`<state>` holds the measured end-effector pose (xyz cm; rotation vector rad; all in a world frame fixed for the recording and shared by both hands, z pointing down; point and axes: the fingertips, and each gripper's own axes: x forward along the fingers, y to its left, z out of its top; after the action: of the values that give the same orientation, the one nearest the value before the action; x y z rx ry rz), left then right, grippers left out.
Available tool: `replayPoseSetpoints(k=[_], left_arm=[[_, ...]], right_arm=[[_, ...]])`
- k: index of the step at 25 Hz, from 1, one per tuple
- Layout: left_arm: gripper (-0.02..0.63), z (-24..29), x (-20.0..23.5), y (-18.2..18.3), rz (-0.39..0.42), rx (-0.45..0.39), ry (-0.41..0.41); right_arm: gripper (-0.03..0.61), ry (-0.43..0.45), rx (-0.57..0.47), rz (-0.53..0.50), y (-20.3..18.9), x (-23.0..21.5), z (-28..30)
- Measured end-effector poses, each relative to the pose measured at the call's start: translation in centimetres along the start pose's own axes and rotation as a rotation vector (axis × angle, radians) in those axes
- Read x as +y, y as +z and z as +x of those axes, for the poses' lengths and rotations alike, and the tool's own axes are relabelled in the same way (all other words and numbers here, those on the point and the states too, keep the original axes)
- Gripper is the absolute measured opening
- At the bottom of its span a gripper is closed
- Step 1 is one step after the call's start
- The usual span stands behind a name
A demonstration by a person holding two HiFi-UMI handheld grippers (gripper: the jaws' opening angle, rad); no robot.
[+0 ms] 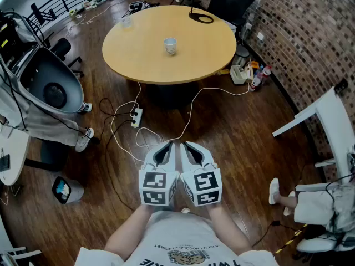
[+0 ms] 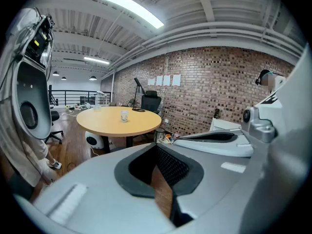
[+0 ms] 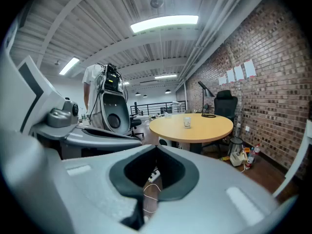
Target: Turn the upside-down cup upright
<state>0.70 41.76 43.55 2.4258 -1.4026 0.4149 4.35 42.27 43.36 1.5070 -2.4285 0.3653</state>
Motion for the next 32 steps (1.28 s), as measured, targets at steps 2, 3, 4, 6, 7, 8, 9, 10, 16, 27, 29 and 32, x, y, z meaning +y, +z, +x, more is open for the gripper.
replayPoseSetpoints(k=[2, 3, 4, 6, 7, 8, 9, 10, 16, 27, 29, 32], left_arm=[[0.003, 1.5, 2.3, 1.0, -0.002, 0.002, -0.003], [0.003, 2.3, 3.5, 1.5, -0.005, 0.004, -0.005], [0.003, 3.1, 4.7, 1.9, -0.009, 0.007, -0.009], [0.003, 4.7, 7.3, 2.8, -0.016, 0.011, -0.020], [0.003, 5.6, 8.7, 3.3, -0.016, 0.011, -0.026], [0.003, 6.3, 10.0, 3.7, -0.016, 0.009, -0.033], [0.003, 7.0, 11.3, 3.9, -0.015, 0.007, -0.040], [0.003, 7.6, 12.6, 4.2, -0.015, 0.004, -0.046], [0.003, 11.2, 16.6, 7.0, -0.022, 0.009, -0.072], [0.003, 19.5, 20.3, 10.6, -0.048, 0.022, -0.084], [0.003, 21.7, 21.0, 11.6, -0.043, 0.023, -0.080], [0.003, 25.5, 22.2, 12.9, -0.043, 0.029, -0.065]], right_arm=[[0.002, -0.009, 0.004, 0.005, 1.1, -0.2, 2.7], [0.002, -0.011, 0.008, 0.007, 1.5, -0.3, 4.1], [0.002, -0.011, 0.013, 0.007, 1.7, -0.2, 5.5], [0.003, -0.012, 0.022, 0.008, 2.3, -0.1, 8.5], [0.003, -0.013, 0.023, 0.007, 2.8, 0.1, 10.0], [0.002, -0.014, 0.023, 0.005, 3.3, 0.3, 11.5], [0.003, -0.014, 0.022, 0.003, 3.8, 0.6, 13.0], [0.003, -0.016, 0.022, 0.001, 4.3, 0.8, 14.3], [0.003, -0.041, 0.025, -0.016, 7.5, -0.5, 19.7], [0.012, -0.034, 0.007, -0.007, 11.0, -6.1, 28.2], [0.018, -0.031, 0.004, -0.008, 11.9, -8.0, 30.3], [0.031, -0.018, 0.007, -0.016, 13.1, -11.0, 33.9]])
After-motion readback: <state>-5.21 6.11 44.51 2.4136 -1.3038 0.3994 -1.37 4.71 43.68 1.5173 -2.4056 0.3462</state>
